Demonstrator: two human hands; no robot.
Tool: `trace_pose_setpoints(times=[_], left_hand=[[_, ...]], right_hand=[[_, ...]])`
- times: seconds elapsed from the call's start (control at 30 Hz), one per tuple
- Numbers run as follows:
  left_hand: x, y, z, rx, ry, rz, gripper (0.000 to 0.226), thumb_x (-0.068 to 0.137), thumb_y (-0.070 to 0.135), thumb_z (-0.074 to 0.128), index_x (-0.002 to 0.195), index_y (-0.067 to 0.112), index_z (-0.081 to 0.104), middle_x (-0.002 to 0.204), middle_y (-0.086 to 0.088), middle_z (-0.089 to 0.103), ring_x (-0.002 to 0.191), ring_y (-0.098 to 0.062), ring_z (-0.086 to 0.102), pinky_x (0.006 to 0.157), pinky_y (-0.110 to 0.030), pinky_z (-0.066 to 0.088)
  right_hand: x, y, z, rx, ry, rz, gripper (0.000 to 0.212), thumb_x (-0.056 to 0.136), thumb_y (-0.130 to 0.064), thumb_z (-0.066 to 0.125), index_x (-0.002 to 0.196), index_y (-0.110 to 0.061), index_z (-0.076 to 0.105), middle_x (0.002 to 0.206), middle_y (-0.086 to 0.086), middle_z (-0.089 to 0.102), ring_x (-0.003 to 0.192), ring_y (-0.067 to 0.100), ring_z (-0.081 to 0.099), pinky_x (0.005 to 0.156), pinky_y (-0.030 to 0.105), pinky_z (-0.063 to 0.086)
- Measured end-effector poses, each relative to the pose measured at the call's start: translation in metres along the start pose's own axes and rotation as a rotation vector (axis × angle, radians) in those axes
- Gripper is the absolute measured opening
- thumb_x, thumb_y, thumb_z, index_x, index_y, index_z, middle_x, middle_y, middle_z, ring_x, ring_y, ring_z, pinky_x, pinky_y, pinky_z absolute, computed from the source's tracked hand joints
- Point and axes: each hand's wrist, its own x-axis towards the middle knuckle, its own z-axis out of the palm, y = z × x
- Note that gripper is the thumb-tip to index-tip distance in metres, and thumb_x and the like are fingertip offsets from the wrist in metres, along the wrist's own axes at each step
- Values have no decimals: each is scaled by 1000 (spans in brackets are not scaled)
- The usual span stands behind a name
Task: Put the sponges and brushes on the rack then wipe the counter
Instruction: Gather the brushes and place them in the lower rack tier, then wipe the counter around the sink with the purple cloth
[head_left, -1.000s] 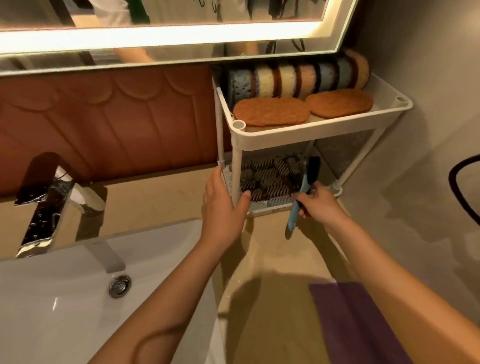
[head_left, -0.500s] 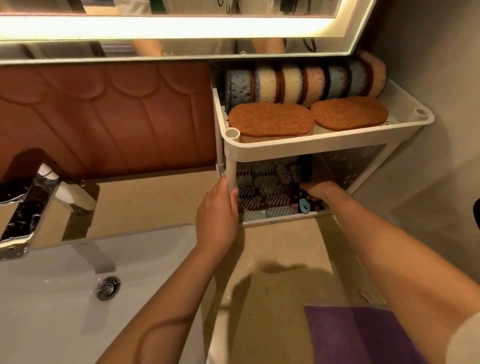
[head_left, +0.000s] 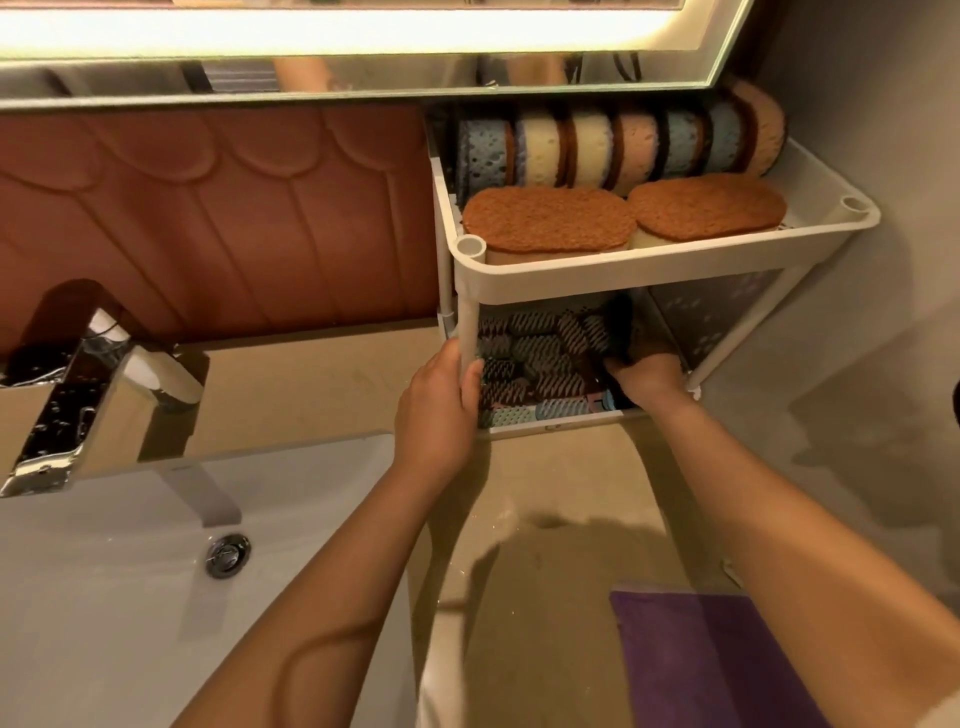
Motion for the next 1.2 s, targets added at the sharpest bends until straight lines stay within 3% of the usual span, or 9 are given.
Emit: trace_pose_setpoints(times=[0.13, 0.27, 0.4, 0.53, 0.67, 0.8, 0.93, 1.07, 1.2], left_hand=[[-8, -8, -9, -101, -174, -119, 39, 96, 31, 45, 131, 14, 48, 128, -6, 56, 109, -20, 55, 91, -34, 47], [-42, -12, -22, -87, -260, -209, 49, 94, 31, 51, 138, 14, 38, 141, -6, 45, 124, -23, 46, 103, -40, 41], [-83, -13, -44, -147, -440, -179, 36, 94, 23, 52, 128, 15, 49, 129, -4, 54, 121, -19, 49, 99, -31, 39], [-125, -12, -59, -171, -650, -78, 24, 94, 25, 50, 116, 18, 57, 112, 0, 62, 106, -12, 56, 91, -24, 44], [-164, -17, -59, -151, -798, 14, 24, 95, 27, 48, 115, 20, 58, 107, 4, 63, 101, -7, 57, 81, -10, 41], [-190, -19, -49, -159, -847, 29, 20, 95, 25, 48, 111, 19, 58, 101, 4, 62, 96, -10, 56, 77, -10, 40], [-212, -21, -43, -108, -869, 69, 26, 95, 24, 48, 118, 17, 56, 119, -1, 56, 108, -11, 52, 84, -19, 38], [-219, -25, -42, -9, -793, 81, 34, 95, 25, 48, 128, 16, 50, 132, 0, 49, 116, -11, 47, 86, -15, 31], [-228, -12, -25, 107, -746, 161, 43, 93, 33, 45, 133, 15, 45, 138, -3, 46, 126, -20, 42, 101, -24, 33]], right_hand=[[-58, -8, -2, 147, -29, -92, 45, 90, -18, 59, 132, -10, 48, 125, 13, 55, 114, 31, 55, 95, 38, 46], [-137, -6, -4, -66, -92, -283, 40, 90, -24, 56, 130, -23, 52, 117, 2, 58, 97, 24, 59, 87, 42, 50], [-202, 3, -7, -188, -189, -361, 37, 92, -29, 53, 129, -27, 51, 112, -5, 59, 93, 14, 58, 86, 35, 48], [-243, 40, 0, -189, -206, -342, 38, 94, -26, 51, 131, -21, 51, 125, -3, 55, 117, 14, 46, 95, 24, 36], [-265, 97, 10, -281, -22, -182, 33, 94, -27, 50, 125, -18, 57, 131, 3, 52, 124, 26, 41, 102, 36, 33], [-274, 138, 7, -496, 73, 10, 49, 99, -31, 36, 146, -17, 30, 155, 10, 22, 143, 29, 17, 113, 42, 17], [-296, 170, 23, -525, 6, 126, 55, 100, -42, 13, 151, -25, 0, 160, 5, -4, 147, 22, -6, 118, 40, -4], [-295, 170, 27, -534, 12, 129, 54, 100, -42, 10, 151, -26, -2, 160, 4, -7, 147, 21, -8, 117, 39, -6], [-303, 167, 24, -639, 44, 71, 78, 81, -52, -11, 151, -25, 9, 159, 7, 9, 147, 25, 7, 116, 39, 10]])
